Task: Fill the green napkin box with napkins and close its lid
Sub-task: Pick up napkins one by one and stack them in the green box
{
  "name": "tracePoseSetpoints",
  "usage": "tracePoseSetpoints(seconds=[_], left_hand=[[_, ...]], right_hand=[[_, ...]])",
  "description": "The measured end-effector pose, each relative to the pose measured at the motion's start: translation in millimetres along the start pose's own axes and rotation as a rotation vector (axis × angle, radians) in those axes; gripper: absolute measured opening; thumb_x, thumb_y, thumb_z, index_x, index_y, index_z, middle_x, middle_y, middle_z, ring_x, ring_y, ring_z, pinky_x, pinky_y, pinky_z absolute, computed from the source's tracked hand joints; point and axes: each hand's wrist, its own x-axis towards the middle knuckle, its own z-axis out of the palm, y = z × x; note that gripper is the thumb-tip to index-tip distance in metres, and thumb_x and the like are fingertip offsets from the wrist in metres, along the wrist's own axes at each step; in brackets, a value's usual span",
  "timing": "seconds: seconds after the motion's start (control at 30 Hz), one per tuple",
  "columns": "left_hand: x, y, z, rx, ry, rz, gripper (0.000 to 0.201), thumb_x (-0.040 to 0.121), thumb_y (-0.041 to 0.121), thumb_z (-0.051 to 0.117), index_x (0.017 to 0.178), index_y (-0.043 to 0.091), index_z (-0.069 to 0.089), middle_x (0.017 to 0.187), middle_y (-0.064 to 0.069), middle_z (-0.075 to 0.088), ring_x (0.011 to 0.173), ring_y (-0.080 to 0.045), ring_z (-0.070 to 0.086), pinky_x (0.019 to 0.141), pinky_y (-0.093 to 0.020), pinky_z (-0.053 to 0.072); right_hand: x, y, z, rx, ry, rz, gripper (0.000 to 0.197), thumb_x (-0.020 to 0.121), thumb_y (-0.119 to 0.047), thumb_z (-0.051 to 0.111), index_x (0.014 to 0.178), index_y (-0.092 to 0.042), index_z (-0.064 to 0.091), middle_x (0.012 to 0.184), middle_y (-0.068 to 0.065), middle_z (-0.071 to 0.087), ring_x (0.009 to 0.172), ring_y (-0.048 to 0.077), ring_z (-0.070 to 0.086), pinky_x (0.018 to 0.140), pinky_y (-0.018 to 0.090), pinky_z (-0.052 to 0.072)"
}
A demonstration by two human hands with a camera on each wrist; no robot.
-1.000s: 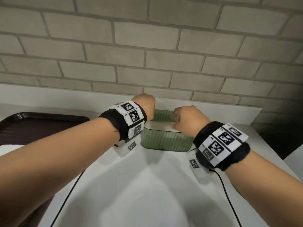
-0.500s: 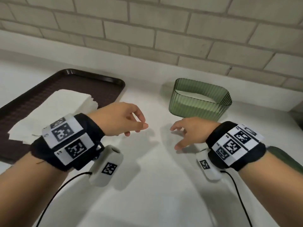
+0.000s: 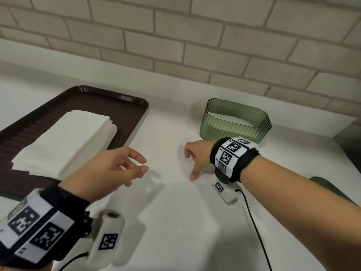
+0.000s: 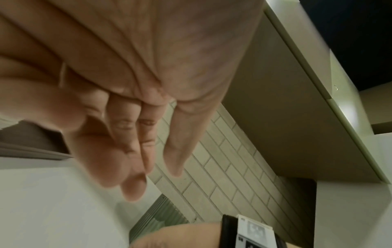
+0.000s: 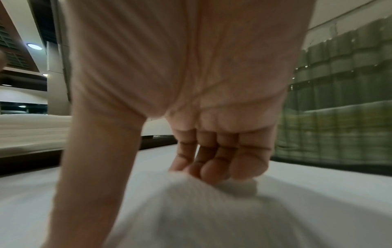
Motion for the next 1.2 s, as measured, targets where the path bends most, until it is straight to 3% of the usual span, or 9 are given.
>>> tracePoseSetpoints(seconds=[0.1, 0.17, 0.3, 0.43, 0.5, 0.57, 0.73, 1.03, 1.2], left_hand=[[3.5, -3.3, 4.0, 0.006, 0.003, -0.002, 0.009, 0.082, 0.033, 0.066, 0.091, 0.032, 0.063, 0.080, 0.008, 0.072, 0.060, -0.006, 0.063, 0.057, -0.019, 0.040], [6.5, -5.5, 6.5, 0.016, 0.008, -0.003, 0.009, 0.082, 0.035, 0.067, 0.090, 0.033, 0.063, 0.079, 0.009, 0.071, 0.060, -0.006, 0.063, 0.059, -0.022, 0.041], [10.6, -8.6, 11.5, 0.003, -0.011, -0.005, 0.008, 0.082, 0.036, 0.067, 0.088, 0.035, 0.064, 0.082, 0.007, 0.070, 0.057, -0.002, 0.060, 0.060, -0.023, 0.043], [16.1, -10.6, 16.4, 0.019, -0.036, 0.002, 0.009, 0.081, 0.037, 0.067, 0.089, 0.035, 0.064, 0.083, 0.008, 0.069, 0.059, -0.003, 0.061, 0.058, -0.020, 0.042], [19.4, -10.5, 20.6, 0.023, -0.069, 0.003, 0.009, 0.081, 0.037, 0.066, 0.090, 0.035, 0.064, 0.082, 0.010, 0.069, 0.061, -0.005, 0.061, 0.058, -0.020, 0.042], [22.6, -9.3, 25.5, 0.021, -0.105, 0.005, 0.009, 0.081, 0.037, 0.067, 0.089, 0.036, 0.064, 0.081, 0.010, 0.069, 0.063, -0.007, 0.062, 0.062, -0.023, 0.046], [39.9, 12.1, 29.6, 0.076, -0.138, 0.080, 0.009, 0.080, 0.039, 0.067, 0.089, 0.037, 0.063, 0.082, 0.015, 0.068, 0.061, -0.004, 0.061, 0.071, -0.027, 0.052], [112.6, 104.5, 33.6, 0.284, -0.046, 0.340, 0.004, 0.086, 0.034, 0.062, 0.089, 0.033, 0.059, 0.080, 0.009, 0.066, 0.069, -0.008, 0.062, 0.069, -0.024, 0.048], [162.1, 149.6, 60.3, 0.541, -0.056, 0.454, 0.017, 0.092, 0.028, 0.053, 0.107, 0.022, 0.060, 0.097, 0.007, 0.067, 0.089, -0.012, 0.059, 0.072, -0.019, 0.038]], right_hand=[[-2.6, -0.3, -3.3, -0.082, -0.040, -0.059, 0.036, 0.068, -0.038, 0.081, 0.085, -0.015, 0.060, 0.077, -0.005, 0.054, 0.068, 0.014, 0.050, 0.056, 0.024, 0.040], [-7.6, 4.5, -4.5, -0.074, -0.028, -0.081, 0.034, 0.072, -0.034, 0.079, 0.092, -0.008, 0.067, 0.076, -0.002, 0.057, 0.069, 0.016, 0.051, 0.053, 0.022, 0.037], [-29.2, 31.5, -21.2, 0.018, 0.153, -0.112, 0.031, 0.082, -0.033, 0.070, 0.068, -0.011, 0.054, 0.064, 0.001, 0.048, 0.059, 0.016, 0.043, 0.054, 0.027, 0.033], [-51.9, 77.7, -51.2, 0.322, 0.316, -0.084, 0.026, 0.085, -0.028, 0.068, 0.102, -0.008, 0.069, 0.098, 0.008, 0.071, 0.090, 0.024, 0.065, 0.086, 0.037, 0.051], [-57.4, 103.1, -63.7, 0.457, 0.375, -0.025, 0.030, 0.086, -0.027, 0.066, 0.107, -0.006, 0.068, 0.092, 0.011, 0.070, 0.075, 0.028, 0.063, 0.072, 0.034, 0.055], [-61.8, 123.8, -73.3, 0.610, 0.454, 0.055, 0.034, 0.088, -0.027, 0.063, 0.106, 0.002, 0.065, 0.076, 0.016, 0.057, 0.055, 0.020, 0.047, 0.048, 0.021, 0.041], [-65.7, 158.9, -81.1, 0.959, 0.649, 0.314, 0.009, 0.091, -0.019, 0.060, 0.089, -0.011, 0.060, 0.066, 0.003, 0.047, 0.056, 0.013, 0.040, 0.051, 0.021, 0.036], [-29.3, 180.5, -67.7, 0.897, 0.525, 0.515, 0.028, 0.092, -0.029, 0.058, 0.074, -0.009, 0.049, 0.058, 0.007, 0.043, 0.050, 0.018, 0.038, 0.047, 0.024, 0.030], [-24.2, 170.6, -75.0, 0.667, 0.377, 0.554, 0.023, 0.090, -0.027, 0.062, 0.089, -0.005, 0.057, 0.058, 0.006, 0.054, 0.042, 0.014, 0.043, 0.043, 0.022, 0.034]])
